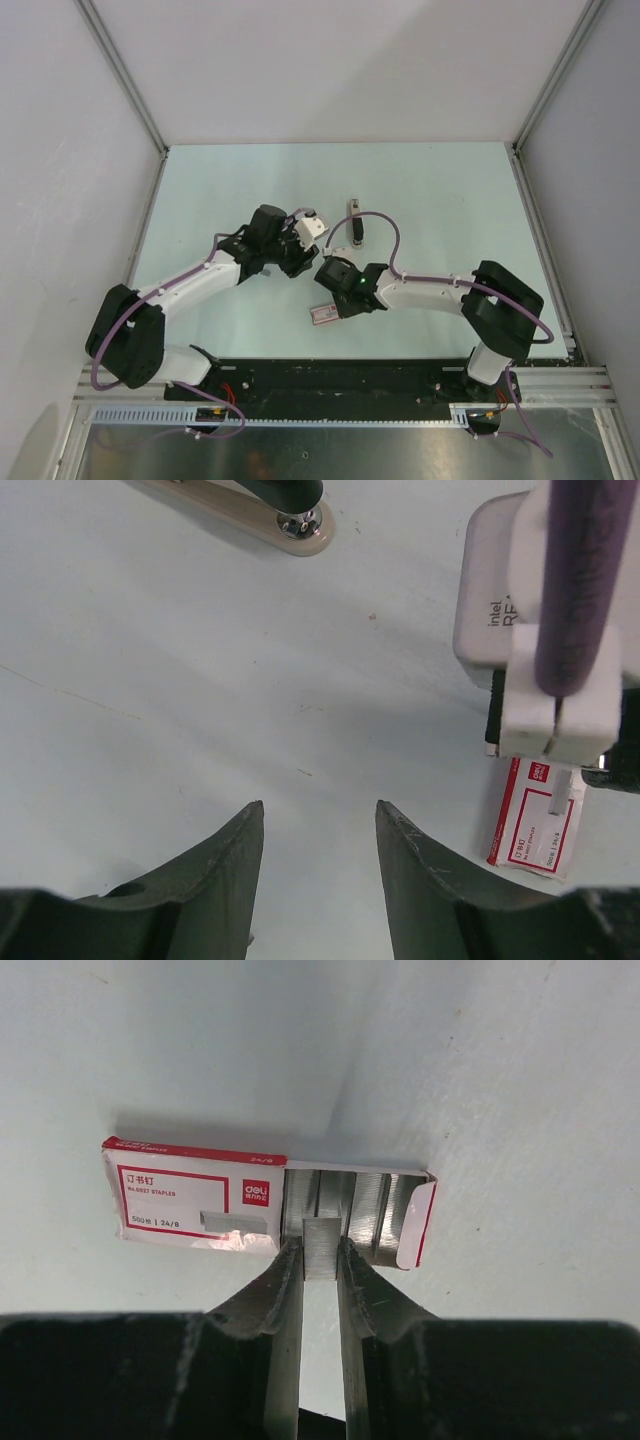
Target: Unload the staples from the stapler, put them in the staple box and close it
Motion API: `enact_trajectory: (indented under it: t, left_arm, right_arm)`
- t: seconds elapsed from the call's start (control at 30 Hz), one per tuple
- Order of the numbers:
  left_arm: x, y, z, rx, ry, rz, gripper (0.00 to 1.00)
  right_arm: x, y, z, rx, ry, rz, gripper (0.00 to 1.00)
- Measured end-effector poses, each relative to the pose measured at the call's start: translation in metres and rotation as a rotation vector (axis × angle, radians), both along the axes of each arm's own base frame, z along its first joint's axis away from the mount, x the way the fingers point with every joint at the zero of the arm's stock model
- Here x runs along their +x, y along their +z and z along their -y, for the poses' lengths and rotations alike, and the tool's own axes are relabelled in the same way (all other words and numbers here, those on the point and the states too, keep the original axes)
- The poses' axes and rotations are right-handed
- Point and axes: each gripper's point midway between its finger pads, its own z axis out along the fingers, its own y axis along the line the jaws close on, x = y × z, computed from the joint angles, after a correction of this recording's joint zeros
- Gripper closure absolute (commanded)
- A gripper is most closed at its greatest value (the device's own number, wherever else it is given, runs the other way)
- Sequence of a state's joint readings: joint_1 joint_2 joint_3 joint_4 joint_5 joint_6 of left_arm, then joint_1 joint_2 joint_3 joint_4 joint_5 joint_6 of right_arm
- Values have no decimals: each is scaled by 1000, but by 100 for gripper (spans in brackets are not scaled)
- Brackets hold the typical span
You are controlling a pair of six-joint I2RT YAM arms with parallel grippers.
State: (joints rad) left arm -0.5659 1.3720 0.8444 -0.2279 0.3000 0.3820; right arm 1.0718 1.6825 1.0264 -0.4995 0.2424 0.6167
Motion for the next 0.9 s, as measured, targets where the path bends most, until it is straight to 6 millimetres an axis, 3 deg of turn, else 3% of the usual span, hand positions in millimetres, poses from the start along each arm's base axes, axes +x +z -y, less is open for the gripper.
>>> enact_trajectory:
  t: [0.33, 0.67, 0.9]
  left_arm:
    - [0, 0, -1, 1, 3, -1, 45]
    - [0, 0, -1, 1, 3, -1, 44]
    - [0, 0, -1, 0, 3, -1, 44]
  right_arm:
    - [2, 1, -5, 4, 2, 4, 95]
    - [1, -1, -6, -5, 5, -1, 75]
    - [-1, -1, -8, -4, 14, -1, 69]
